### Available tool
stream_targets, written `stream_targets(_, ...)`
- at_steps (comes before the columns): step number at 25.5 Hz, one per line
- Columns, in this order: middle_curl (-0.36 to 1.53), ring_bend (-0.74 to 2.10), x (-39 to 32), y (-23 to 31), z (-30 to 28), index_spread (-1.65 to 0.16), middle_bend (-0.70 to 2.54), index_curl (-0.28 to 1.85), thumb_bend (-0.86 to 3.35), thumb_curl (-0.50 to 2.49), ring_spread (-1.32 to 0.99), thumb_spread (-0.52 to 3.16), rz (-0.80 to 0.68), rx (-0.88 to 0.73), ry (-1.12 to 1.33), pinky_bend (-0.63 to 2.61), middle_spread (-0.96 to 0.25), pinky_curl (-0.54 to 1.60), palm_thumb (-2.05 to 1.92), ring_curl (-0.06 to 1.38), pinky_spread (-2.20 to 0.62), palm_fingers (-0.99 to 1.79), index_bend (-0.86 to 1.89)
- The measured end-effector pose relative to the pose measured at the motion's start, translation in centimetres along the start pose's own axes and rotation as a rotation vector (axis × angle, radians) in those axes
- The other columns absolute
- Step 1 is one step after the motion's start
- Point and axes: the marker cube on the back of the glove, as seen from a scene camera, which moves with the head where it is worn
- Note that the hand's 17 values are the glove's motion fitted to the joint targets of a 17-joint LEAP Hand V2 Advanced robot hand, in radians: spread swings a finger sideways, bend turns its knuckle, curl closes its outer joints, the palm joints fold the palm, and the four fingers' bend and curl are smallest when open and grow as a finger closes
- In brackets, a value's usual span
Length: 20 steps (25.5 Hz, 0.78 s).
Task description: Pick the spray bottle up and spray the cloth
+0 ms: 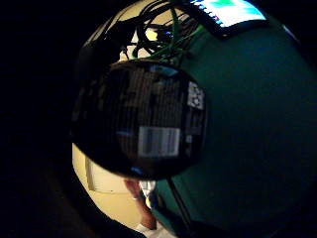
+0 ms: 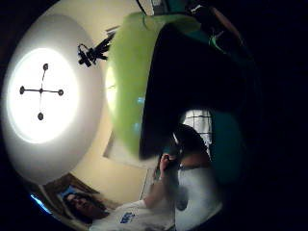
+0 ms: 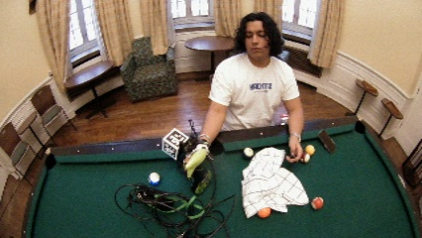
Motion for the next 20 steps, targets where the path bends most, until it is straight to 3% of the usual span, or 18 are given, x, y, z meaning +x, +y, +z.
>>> stream_targets(6, 0.46, 0.56, -1.3, -2.6, 1.5, -0.34, 0.50, 0.34, -0.07, 0.48, -0.15, 0.90, 0.043, 0.084, -0.030, 0.25, -0.20, 0.36, 0.70, 0.39, 0.12, 0.67, 0.15)
stream_targets(10, 0.45, 0.57, -3.5, -4.8, 3.0, -0.33, 0.47, 0.33, -0.05, 0.46, -0.16, 0.89, 0.076, 0.064, -0.045, 0.22, -0.21, 0.35, 0.66, 0.39, 0.12, 0.70, 0.12)
stream_targets(14, 0.45, 0.58, -1.2, -4.0, 2.5, -0.32, 0.46, 0.30, -0.05, 0.44, -0.15, 0.89, 0.065, 0.039, -0.036, 0.22, -0.20, 0.35, 0.64, 0.40, 0.14, 0.71, 0.08)
stream_targets(20, 0.44, 0.59, -4.6, -6.0, 3.1, -0.31, 0.49, 0.32, -0.03, 0.42, -0.15, 0.90, 0.054, 0.087, -0.070, 0.10, -0.19, 0.30, 0.64, 0.39, 0.14, 0.92, 0.18)
